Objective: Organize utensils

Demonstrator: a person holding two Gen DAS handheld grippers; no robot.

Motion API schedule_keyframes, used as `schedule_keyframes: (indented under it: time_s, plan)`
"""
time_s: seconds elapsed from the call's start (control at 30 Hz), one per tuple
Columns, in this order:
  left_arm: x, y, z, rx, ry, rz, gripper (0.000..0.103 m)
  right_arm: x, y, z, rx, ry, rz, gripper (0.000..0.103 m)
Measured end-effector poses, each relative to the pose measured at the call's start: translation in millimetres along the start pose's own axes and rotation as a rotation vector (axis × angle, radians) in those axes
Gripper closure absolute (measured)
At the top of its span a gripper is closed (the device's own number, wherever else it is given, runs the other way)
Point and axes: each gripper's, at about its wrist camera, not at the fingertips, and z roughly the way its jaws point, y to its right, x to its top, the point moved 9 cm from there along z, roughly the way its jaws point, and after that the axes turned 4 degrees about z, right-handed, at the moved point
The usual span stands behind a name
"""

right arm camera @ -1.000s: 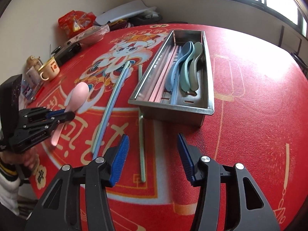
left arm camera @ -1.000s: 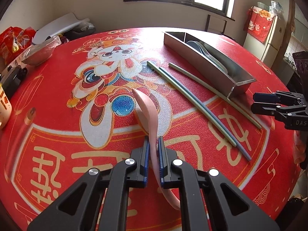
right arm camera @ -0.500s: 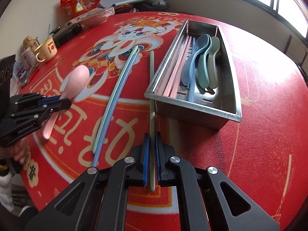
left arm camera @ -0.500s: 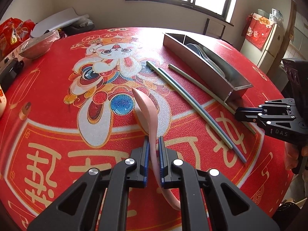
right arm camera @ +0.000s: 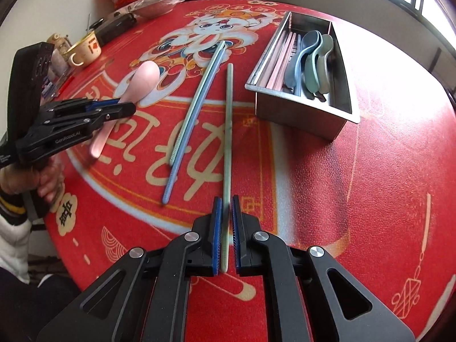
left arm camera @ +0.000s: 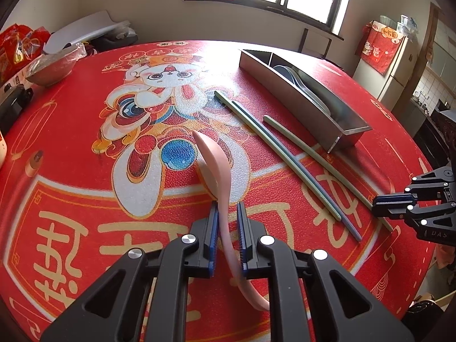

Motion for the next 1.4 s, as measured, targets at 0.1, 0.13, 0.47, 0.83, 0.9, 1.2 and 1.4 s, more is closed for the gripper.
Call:
schedule_keyframes:
  time_s: [0.1,0.13,0.47,0.83,0.9,1.2,1.4]
  plan:
    - [0,0,0,-0.001,0.0,-0.001,0.09,13,1,5,-0.007,0.02,0.016,0.095]
    - [0,0,0,0.0,0.0,0.0,0.09,17,1,8,-0.006,0.023,0.023,0.095]
    - [0,0,0,-0.002,0.0,-0.001,0.09,46,-1,27,-0.059,0.057,0.024,0.095]
    - [0,-1,0,-0.002,0.0,-0.001,0.09,52,-3,30,-0.093,0.084,0.007,0.096]
    - [0,-1,0,-0.002,0.0,-0.001,0.09,50,-2,29,-0.083,0.093,0.005,0.097]
    - [1,1,-2,-0.014,0.008,-0.002,0.096,43,0,19,0.015,0.13,0.075,0.097]
    - [1,-2,-2,-0.004,0.008,-0.011,0.096,45,3,5,0.057,0.175,0.109,0.097]
